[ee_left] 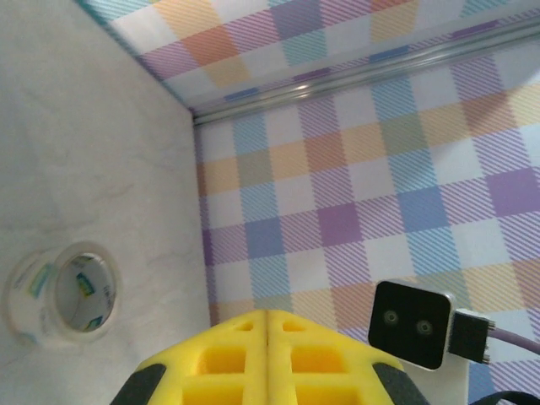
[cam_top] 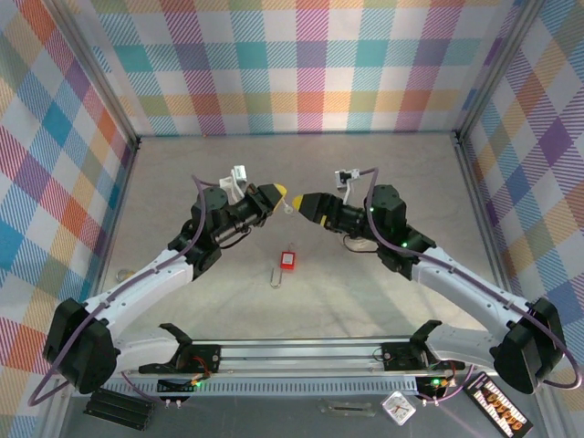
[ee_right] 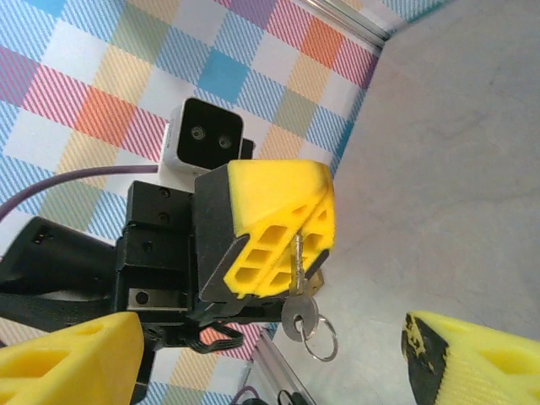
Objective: Unlock with the key
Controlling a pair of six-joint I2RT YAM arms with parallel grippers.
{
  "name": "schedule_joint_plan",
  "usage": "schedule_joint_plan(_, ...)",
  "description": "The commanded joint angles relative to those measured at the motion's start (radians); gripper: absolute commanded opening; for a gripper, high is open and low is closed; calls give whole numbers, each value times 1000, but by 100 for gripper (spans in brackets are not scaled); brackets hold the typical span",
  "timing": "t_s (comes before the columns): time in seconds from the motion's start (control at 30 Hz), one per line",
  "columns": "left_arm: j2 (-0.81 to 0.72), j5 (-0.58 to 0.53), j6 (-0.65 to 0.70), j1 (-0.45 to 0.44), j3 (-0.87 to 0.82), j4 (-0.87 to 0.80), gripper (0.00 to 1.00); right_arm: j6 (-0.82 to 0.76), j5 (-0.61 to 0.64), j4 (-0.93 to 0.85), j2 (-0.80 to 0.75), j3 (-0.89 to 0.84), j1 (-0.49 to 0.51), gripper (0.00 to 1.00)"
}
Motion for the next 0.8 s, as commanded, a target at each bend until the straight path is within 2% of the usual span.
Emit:
schedule_joint_plan(0.0,21,-18,2,7,-5,164,0,31,-40,121,24,-19,1,79)
schedule_joint_plan(0.13,22,-23,-7,4,-27,230,0,40,-47,163,51,-31,-3,74)
schedule_joint_plan(0.37,3,-42,-4,-7,-51,265,0,56,-68,232,110,-28,-8,56)
schedule_joint_plan(0.77,-35,-64,12,-19,-75,261,0,105,-106,332,168,-11,-11,34)
